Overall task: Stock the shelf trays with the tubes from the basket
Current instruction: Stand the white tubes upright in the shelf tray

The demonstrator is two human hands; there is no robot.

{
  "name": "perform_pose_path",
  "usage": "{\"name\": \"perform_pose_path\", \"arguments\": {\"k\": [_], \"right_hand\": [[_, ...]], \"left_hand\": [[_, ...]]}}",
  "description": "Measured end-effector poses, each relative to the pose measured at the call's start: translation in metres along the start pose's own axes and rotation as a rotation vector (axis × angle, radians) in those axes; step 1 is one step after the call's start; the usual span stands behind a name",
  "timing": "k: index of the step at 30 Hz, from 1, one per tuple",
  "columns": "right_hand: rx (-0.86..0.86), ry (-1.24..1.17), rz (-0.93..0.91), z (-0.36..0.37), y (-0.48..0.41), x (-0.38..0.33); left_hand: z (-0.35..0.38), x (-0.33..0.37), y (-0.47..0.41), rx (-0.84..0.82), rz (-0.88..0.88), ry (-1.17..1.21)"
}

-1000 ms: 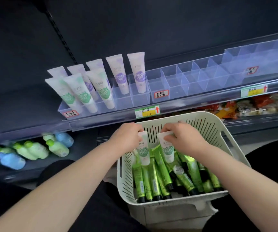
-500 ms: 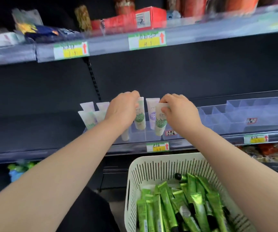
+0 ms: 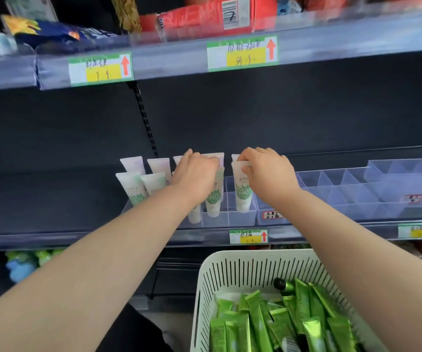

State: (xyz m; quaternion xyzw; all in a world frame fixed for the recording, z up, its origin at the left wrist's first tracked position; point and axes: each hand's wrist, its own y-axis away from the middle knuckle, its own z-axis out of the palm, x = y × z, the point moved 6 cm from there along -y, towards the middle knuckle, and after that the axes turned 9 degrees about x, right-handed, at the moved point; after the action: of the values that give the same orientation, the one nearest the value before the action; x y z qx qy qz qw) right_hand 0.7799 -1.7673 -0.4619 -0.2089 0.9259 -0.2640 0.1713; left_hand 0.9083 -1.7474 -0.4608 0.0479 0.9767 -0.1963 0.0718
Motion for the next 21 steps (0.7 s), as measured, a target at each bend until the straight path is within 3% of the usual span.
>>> {"name": "perform_pose_path", "arguments": {"k": [8,21], "right_hand": [[-0.086,0.037,0.008,0.023,-0.005,0.0],[-0.017,0.116,-0.007,0.015,0.007,0.0]], "left_hand": [[0.0,-0.012,0.002,0.19,-0.025,0.1],[-0.025,0.0,0.023,0.245,-0.024,0.21]]}}
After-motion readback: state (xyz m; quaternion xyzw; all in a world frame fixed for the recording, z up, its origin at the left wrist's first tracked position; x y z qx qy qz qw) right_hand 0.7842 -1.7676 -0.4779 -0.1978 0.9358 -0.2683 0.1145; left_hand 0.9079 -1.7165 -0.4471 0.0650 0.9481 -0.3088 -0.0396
